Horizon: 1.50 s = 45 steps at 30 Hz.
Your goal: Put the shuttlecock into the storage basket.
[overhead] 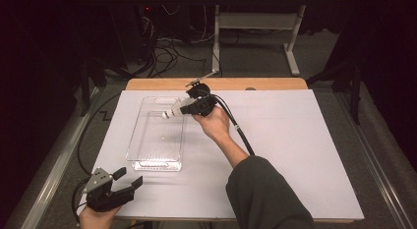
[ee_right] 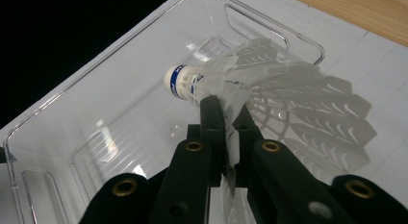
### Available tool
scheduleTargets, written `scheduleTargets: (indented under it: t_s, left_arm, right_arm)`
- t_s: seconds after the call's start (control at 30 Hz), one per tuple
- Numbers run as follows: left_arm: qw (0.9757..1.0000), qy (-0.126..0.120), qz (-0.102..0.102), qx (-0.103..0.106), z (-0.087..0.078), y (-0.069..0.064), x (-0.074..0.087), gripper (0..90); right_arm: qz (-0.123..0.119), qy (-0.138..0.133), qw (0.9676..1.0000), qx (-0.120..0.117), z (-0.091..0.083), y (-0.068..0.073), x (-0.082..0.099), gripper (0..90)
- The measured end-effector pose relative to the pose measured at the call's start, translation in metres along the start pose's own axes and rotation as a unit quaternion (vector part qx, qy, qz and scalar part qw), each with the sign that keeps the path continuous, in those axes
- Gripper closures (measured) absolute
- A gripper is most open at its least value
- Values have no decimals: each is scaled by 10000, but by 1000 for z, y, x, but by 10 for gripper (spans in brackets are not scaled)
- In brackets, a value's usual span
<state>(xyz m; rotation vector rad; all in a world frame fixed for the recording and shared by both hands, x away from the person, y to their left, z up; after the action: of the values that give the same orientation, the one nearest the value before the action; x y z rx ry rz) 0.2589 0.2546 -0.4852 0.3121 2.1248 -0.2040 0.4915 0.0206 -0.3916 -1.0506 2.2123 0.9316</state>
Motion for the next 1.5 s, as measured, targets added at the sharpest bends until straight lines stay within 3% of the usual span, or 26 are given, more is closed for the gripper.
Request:
scheduleTargets:
  t_s: [0.93,1.1,1.3,1.5]
  left_arm:
    - [10000,13,-3,22,0,2,0,296]
    - [10000,10,-18,18,0,3,0,296]
    - [9999,16,121,-67,0,1,-1,294]
    - [9999,14,90,-64,0,3,-1,294]
  right_arm:
    - [20,93,9998,175,45,2,-14,887]
    - [17,185,9997,187,56,2,-15,887]
    - [81,243,9995,202,67,2,-15,885]
    - [112,352,9991,197,75,1,-15,884]
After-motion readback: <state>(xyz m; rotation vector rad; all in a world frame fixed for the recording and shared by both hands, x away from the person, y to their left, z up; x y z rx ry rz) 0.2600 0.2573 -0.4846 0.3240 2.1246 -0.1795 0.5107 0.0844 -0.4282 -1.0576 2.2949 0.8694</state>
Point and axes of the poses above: each handheld gripper's, and its own axes: z roughly forward along the jaws, x roughly out of its underside, y roughly to its left, the point moved 4 cm from there along z, roughly forward along the jaws, and after that the axes turned 13 degrees about -x, right-handed, at the moved point
